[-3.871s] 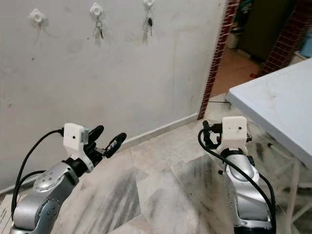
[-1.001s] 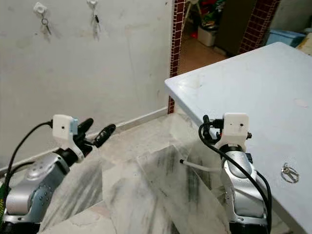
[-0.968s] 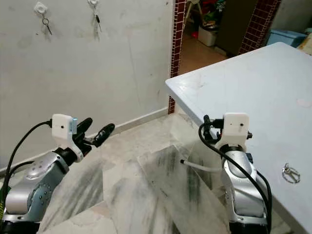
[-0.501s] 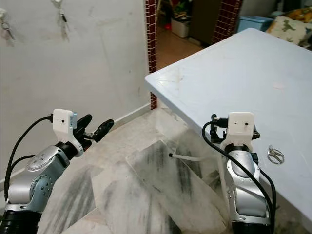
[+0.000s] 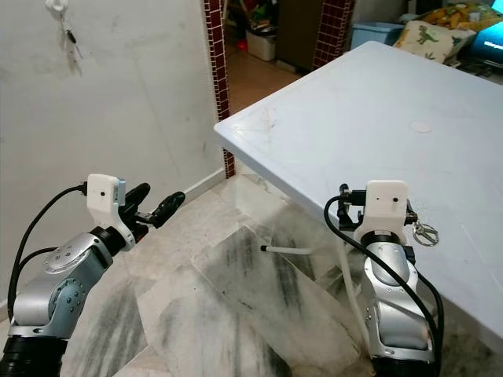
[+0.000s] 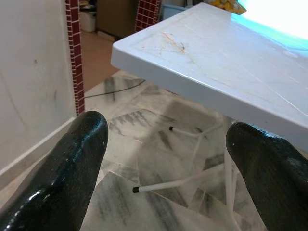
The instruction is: Hang keys on a hook
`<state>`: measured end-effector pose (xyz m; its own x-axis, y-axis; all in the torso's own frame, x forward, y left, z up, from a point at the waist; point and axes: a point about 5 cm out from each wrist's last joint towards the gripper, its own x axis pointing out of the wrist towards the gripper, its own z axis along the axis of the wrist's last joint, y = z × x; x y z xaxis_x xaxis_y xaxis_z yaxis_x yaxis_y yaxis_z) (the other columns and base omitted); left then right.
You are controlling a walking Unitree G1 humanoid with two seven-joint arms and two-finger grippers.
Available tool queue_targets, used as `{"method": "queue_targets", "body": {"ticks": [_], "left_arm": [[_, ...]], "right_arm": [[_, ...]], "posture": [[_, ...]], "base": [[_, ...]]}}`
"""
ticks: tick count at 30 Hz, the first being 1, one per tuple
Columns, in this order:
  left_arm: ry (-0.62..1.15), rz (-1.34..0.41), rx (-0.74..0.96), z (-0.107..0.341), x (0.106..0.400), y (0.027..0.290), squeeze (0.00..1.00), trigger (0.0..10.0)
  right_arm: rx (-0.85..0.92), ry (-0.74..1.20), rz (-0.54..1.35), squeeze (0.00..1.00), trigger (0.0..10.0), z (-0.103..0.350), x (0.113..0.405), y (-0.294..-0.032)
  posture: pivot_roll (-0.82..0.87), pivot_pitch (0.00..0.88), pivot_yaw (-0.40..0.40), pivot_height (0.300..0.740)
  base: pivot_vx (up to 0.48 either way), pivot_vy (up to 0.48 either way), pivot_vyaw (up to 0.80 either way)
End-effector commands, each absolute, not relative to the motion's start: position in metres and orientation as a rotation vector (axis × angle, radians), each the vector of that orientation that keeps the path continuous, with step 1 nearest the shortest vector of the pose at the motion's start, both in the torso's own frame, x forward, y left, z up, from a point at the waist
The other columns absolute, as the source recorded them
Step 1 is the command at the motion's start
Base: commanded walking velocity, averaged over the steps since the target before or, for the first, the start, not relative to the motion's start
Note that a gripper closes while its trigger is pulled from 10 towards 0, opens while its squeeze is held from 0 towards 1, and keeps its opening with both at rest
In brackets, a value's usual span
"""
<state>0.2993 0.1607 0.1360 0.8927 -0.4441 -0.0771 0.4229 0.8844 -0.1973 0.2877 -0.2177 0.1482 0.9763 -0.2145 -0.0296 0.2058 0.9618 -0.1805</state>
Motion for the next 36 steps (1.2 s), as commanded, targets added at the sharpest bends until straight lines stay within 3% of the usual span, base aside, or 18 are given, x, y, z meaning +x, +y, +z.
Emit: {"method": "queue_targets", "body": {"ticks": [1,7,20,36], "left_arm": [[0.132,-0.444,-0.152,0.136,0.299,0.166,0.00,10.0],[0.131,-0.445,-0.151,0.136,0.300,0.165,0.00,10.0],[0.126,-0.443,-0.131,0.136,0.301,0.164,0.00,10.0],[0.153,-0.501,-0.143,0.132,0.293,0.154,0.00,10.0]], "right_arm": [[-0.174,0.033,-0.210,0.00,10.0,0.152,0.287,-0.214],[-0.174,0.032,-0.215,0.00,10.0,0.152,0.287,-0.214],[-0.172,0.029,-0.243,0.00,10.0,0.154,0.288,-0.219],[-0.154,0.094,-0.160,0.00,10.0,0.149,0.308,-0.220]], "posture": [[-0.04,0.079,0.052,0.740],[-0.04,0.079,0.054,0.740],[-0.04,0.082,0.058,0.740],[-0.03,0.080,0.065,0.740]], "base": [[0.000,0.244,-0.77],[0.000,0.256,-0.77],[0.000,0.000,-0.70],[0.000,0.000,0.00]]}}
